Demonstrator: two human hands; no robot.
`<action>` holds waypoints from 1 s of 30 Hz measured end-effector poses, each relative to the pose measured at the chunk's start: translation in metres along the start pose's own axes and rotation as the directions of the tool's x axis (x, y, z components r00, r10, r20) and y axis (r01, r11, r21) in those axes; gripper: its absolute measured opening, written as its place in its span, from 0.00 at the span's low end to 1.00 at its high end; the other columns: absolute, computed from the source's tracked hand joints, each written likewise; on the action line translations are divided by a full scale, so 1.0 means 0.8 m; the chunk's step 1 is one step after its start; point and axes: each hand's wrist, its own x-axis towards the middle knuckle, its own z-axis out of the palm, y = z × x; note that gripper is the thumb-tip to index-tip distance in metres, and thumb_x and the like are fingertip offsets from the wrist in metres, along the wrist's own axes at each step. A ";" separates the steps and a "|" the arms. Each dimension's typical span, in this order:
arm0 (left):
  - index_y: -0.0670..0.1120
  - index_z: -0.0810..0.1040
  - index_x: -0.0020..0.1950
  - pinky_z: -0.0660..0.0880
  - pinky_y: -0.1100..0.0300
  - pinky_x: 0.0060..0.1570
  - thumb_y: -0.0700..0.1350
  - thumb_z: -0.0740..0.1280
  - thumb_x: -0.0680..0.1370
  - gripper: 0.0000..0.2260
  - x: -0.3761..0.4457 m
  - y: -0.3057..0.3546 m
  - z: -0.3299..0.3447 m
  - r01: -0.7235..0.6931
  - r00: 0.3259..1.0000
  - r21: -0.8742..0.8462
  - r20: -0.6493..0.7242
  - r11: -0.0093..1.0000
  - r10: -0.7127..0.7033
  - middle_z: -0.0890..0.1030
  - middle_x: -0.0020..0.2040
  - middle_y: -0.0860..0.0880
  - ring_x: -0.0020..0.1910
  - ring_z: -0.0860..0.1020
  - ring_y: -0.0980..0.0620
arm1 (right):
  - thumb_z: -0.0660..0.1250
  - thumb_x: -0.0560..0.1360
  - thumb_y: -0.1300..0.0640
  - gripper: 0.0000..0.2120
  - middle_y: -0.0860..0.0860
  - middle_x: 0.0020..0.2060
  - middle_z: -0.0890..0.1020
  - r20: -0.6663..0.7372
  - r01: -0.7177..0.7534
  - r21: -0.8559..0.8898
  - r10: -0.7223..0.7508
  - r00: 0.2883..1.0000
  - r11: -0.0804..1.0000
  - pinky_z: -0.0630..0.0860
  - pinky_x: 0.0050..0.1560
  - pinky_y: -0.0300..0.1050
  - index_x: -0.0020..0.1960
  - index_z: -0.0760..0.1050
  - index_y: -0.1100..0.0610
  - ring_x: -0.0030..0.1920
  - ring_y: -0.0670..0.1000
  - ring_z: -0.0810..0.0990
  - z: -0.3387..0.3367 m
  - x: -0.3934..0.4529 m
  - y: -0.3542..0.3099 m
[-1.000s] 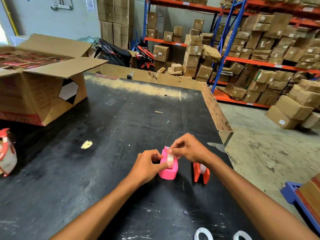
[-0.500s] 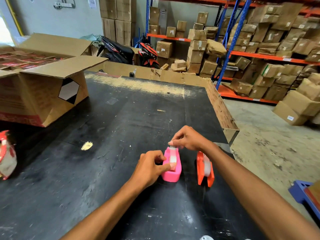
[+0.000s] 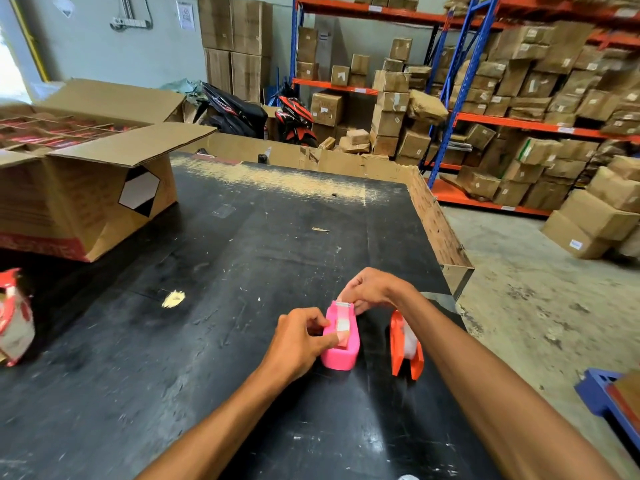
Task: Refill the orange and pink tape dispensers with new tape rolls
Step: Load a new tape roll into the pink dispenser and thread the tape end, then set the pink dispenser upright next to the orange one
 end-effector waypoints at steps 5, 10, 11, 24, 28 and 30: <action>0.39 0.81 0.39 0.78 0.54 0.41 0.43 0.78 0.66 0.10 -0.001 0.009 0.000 0.003 1.000 0.000 -0.009 1.000 -0.003 0.86 0.40 0.40 0.36 0.79 0.53 | 0.70 0.72 0.60 0.09 0.59 0.40 0.82 -0.295 0.126 -0.064 -0.139 0.945 0.990 0.80 0.49 0.49 0.49 0.81 0.65 0.40 0.52 0.79 -0.009 -0.026 0.009; 0.38 0.80 0.41 0.79 0.51 0.47 0.42 0.77 0.66 0.10 -0.009 0.018 0.011 -0.001 1.000 -0.014 0.001 1.000 0.001 0.86 0.43 0.40 0.42 0.83 0.48 | 0.70 0.72 0.56 0.07 0.54 0.38 0.84 -0.347 0.166 -0.245 -0.247 0.905 0.955 0.78 0.45 0.47 0.46 0.82 0.59 0.38 0.49 0.81 -0.020 -0.085 0.021; 0.38 0.80 0.42 0.79 0.51 0.48 0.42 0.77 0.66 0.11 -0.011 0.020 0.014 -0.005 1.000 -0.012 0.014 1.000 0.005 0.86 0.44 0.41 0.44 0.84 0.47 | 0.70 0.72 0.55 0.07 0.54 0.41 0.85 -0.364 0.158 -0.279 -0.257 0.895 0.947 0.78 0.47 0.47 0.47 0.83 0.58 0.41 0.49 0.82 -0.020 -0.100 0.025; 0.44 0.73 0.64 0.72 0.50 0.60 0.50 0.73 0.70 0.24 -0.049 0.045 0.014 -0.130 0.987 0.237 -0.064 0.963 0.149 0.78 0.61 0.42 0.62 0.74 0.44 | 0.70 0.72 0.53 0.09 0.51 0.45 0.84 -0.405 0.049 -0.309 -0.178 0.897 0.950 0.76 0.48 0.41 0.50 0.82 0.55 0.46 0.48 0.80 -0.003 -0.275 0.098; 0.49 0.82 0.49 0.76 0.59 0.48 0.51 0.74 0.68 0.12 -0.100 0.056 0.032 -0.269 0.963 0.186 0.055 0.945 0.263 0.82 0.45 0.53 0.46 0.79 0.55 | 0.73 0.69 0.46 0.21 0.48 0.45 0.80 -0.189 -0.060 -0.398 -0.018 0.982 0.915 0.74 0.48 0.43 0.59 0.77 0.53 0.47 0.50 0.78 0.024 -0.317 0.129; 0.52 0.82 0.50 0.75 0.65 0.46 0.60 0.73 0.66 0.17 -0.132 0.063 0.044 -0.291 0.939 0.203 0.246 0.935 0.240 0.81 0.44 0.60 0.44 0.78 0.61 | 0.73 0.67 0.44 0.27 0.51 0.50 0.80 -0.156 -0.097 -0.452 0.028 0.987 0.887 0.77 0.53 0.48 0.63 0.74 0.51 0.49 0.52 0.79 0.041 -0.334 0.142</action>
